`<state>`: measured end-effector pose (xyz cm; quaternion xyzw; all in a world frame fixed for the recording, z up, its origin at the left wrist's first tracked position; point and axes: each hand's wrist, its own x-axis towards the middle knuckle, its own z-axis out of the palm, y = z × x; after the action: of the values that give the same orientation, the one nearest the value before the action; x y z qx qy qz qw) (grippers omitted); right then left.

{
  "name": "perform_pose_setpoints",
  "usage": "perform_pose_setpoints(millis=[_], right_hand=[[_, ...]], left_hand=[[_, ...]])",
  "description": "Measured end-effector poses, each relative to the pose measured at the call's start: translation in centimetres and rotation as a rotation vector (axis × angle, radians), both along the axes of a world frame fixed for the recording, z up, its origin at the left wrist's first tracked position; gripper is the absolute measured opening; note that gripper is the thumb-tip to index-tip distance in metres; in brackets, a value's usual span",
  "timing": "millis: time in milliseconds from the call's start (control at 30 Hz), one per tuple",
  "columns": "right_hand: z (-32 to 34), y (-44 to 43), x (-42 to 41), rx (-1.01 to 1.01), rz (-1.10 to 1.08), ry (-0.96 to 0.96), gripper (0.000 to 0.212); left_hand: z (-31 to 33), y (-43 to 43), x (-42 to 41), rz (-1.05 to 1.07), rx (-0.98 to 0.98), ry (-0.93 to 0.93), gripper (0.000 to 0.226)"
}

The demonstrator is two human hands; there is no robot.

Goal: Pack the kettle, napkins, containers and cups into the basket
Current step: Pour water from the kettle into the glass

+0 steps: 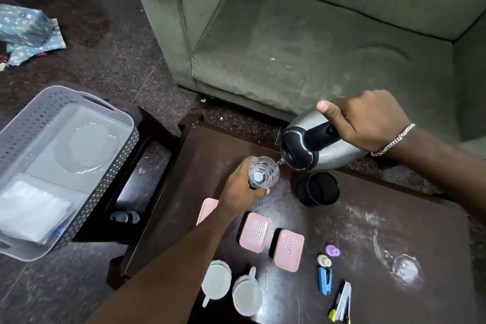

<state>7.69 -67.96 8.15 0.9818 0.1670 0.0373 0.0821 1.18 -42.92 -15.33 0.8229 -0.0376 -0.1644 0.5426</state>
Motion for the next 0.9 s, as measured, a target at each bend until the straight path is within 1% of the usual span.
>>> perform_pose_setpoints(millis=[167, 300, 667, 800, 900], right_hand=[[-0.2, 0.0, 0.2, -0.035, 0.015, -0.011, 0.095], [0.0, 0.1, 0.2, -0.026, 0.02, -0.022, 0.096], [0.7, 0.5, 0.4, -0.028, 0.057, -0.038, 0.092], [0.8, 0.6, 0.7, -0.055, 0.081, -0.023, 0.099], [0.8, 0.6, 0.8, -0.052, 0.09, -0.019, 0.098]], left_hand=[[0.0, 0.0, 0.0, 0.001, -0.002, 0.013, 0.084], [0.0, 0.0, 0.0, -0.007, 0.004, 0.015, 0.083], [0.1, 0.2, 0.2, -0.029, 0.045, 0.009, 0.084], [0.2, 0.2, 0.2, -0.037, 0.056, 0.0, 0.084], [0.4, 0.2, 0.2, -0.035, 0.065, -0.005, 0.083]])
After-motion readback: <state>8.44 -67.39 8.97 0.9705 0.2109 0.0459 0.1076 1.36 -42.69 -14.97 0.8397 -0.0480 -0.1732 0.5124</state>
